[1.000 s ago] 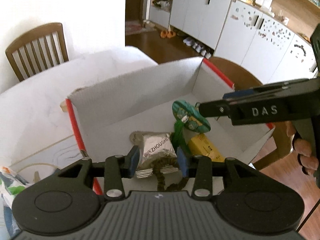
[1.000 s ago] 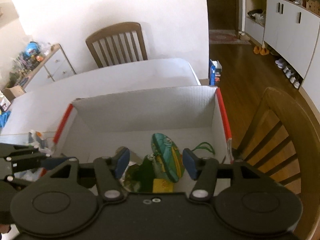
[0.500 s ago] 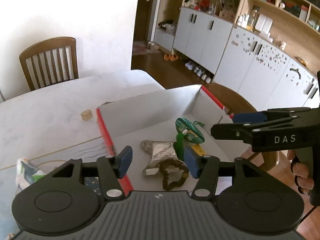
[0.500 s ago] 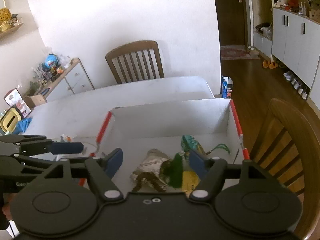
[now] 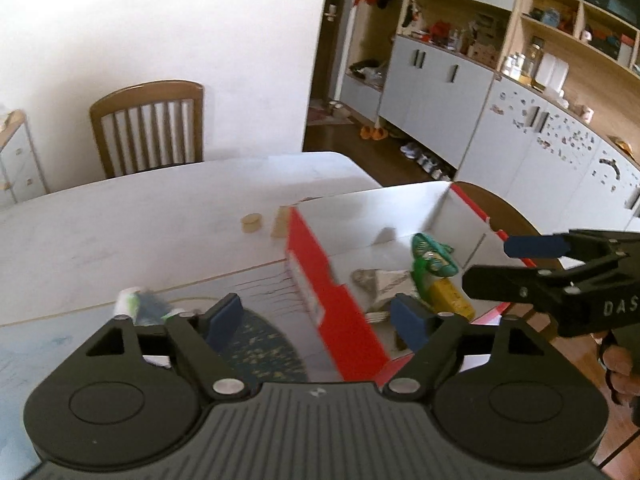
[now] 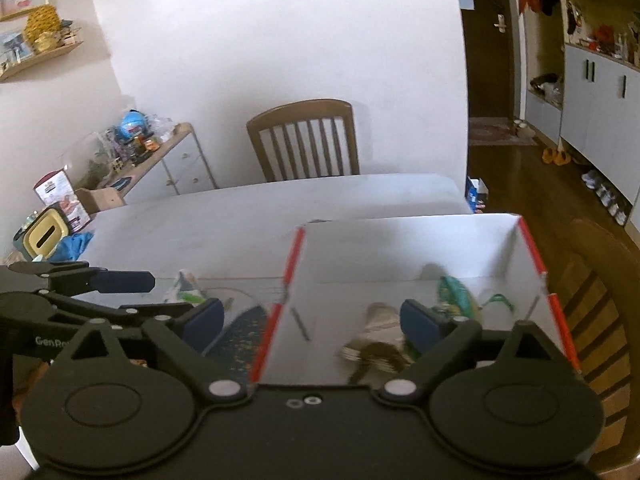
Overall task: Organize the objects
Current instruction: 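Withdraw both tools from the red box back over the mat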
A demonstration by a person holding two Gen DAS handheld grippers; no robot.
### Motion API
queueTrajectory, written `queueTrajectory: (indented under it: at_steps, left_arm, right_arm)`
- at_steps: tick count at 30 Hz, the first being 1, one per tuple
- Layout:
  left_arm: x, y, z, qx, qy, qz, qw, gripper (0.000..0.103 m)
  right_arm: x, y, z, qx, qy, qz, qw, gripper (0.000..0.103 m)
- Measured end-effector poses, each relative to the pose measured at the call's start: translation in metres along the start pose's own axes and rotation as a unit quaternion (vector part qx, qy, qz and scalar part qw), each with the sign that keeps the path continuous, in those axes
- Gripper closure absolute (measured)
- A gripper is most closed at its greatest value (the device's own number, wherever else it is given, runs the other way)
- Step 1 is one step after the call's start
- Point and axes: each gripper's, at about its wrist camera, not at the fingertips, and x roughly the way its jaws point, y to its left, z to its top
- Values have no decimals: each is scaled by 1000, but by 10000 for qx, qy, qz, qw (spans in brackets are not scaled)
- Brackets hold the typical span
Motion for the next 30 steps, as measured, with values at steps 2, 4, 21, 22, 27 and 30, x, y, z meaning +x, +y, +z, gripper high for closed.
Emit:
queueTrajectory:
  at_steps: [2,4,21,22,27,30]
  left_arm:
    - [-6,12,-4,-56,-19,27,10000,19]
    - [-12,25,-8,-88,-17,19,10000,19]
    - [-50,133,-47,-349,-85,205,9991,2]
    - [-50,140,-50,-397,-74,211,9990,1]
    - [-50,168,-71,-462,-5,290,9985,0]
    - [-50,182,-88,-411,60,425,9982,0]
  right_arm:
    - [3,11,-2,1,14,13,10000,7]
    - [6,22,-4,28,40,38,10000,7]
    - [36,98,-26,-33,370,141,9992,7]
    - [40,103,-28,-47,412,146,9990,7]
    - [59,124,-41,-76,625,101,9980,7]
    - [71,134,-51,-95,735,61,9972,7]
